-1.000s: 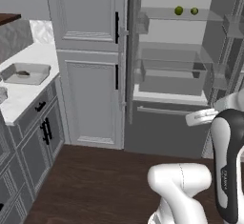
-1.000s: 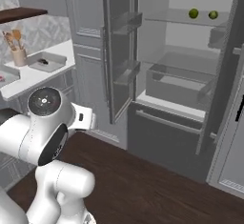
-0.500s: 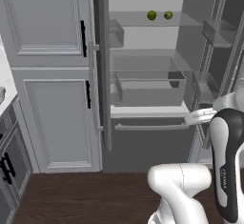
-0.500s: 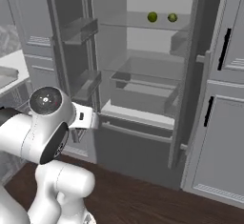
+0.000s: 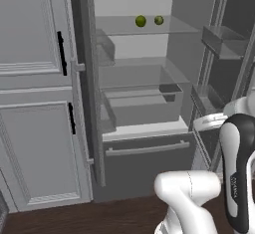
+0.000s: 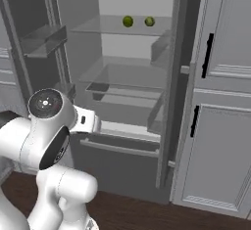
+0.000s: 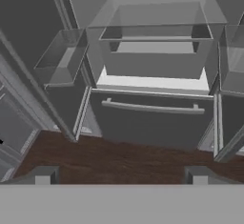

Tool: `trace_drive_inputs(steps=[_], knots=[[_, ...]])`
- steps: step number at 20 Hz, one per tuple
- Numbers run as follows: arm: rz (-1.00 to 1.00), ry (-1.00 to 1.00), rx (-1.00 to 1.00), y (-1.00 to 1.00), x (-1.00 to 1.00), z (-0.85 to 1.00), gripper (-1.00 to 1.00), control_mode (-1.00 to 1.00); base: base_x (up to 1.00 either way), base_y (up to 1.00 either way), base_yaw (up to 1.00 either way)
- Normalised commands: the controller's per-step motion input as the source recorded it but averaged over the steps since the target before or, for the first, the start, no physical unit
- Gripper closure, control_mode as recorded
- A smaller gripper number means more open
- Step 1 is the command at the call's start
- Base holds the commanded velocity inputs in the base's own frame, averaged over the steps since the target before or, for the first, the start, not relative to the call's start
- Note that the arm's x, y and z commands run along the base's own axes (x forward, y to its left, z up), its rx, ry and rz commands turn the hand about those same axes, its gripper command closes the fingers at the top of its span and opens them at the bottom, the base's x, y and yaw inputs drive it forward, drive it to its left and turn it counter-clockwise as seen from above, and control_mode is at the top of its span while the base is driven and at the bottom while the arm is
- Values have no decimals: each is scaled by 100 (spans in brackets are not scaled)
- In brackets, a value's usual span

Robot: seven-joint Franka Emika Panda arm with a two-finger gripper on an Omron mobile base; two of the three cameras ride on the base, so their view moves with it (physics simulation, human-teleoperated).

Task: Place one lime and one steak in each tupperware on the nearby counter, to pack two identical lunches.

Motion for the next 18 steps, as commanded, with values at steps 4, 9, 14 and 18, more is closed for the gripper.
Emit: trace_drive_inputs(steps=[4, 9, 14, 18], knots=[[0, 0, 0, 0, 0, 0, -100, 100, 98, 7, -20], [0, 0, 0, 0, 0, 0, -100, 100, 100, 3, -16], [0, 0, 0, 0, 0, 0, -100, 100, 73, 17, -12], [-1, -2, 0, 0, 0, 14, -100, -100, 43, 16, -9]])
